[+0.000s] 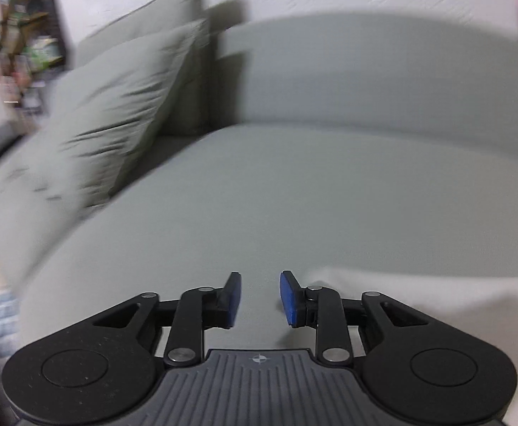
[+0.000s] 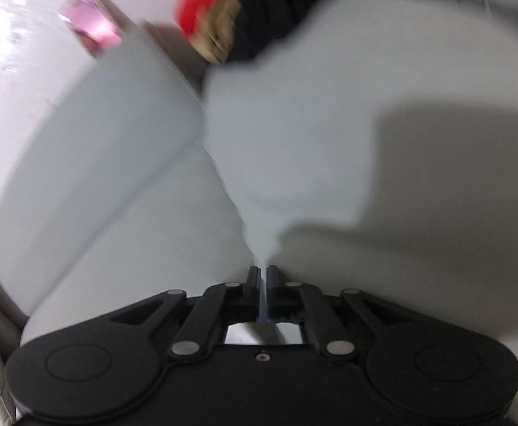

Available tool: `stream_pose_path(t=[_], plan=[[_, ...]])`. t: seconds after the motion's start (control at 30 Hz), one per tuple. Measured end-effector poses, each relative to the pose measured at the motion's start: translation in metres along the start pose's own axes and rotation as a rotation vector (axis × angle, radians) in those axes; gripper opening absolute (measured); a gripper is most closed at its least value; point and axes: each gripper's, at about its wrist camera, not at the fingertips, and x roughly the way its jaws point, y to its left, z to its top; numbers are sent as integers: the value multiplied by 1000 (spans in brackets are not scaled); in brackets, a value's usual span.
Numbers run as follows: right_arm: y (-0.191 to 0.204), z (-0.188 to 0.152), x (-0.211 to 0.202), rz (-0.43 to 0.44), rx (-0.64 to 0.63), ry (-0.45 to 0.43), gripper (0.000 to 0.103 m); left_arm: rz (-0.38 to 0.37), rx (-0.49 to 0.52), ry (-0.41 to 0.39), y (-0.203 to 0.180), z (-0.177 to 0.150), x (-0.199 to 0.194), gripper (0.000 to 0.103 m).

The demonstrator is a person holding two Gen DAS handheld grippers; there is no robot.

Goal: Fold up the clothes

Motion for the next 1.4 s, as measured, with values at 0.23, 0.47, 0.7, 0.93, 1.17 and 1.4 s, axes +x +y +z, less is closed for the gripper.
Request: stream_pose_path(t=[0.23, 0.47, 0.7, 0.93, 1.17, 1.4], plan=[[19, -41, 10, 253, -61, 257, 8, -103, 185, 71, -39, -26, -1, 35], [-56, -21, 0, -12, 175, 172, 0, 299, 247, 84, -12, -41, 0, 40], [-37, -31, -87, 38, 70, 52, 7, 93, 146, -9, 13, -45, -40, 39], [-24, -80, -113, 188, -43, 201, 15, -217, 161, 81, -42, -72, -62, 42], [-48, -72, -111, -87, 7, 177, 0, -9, 108, 125, -25, -78, -74, 36], [-59, -75, -169, -59, -47, 66, 13, 10, 20, 84, 13, -89, -103, 32]])
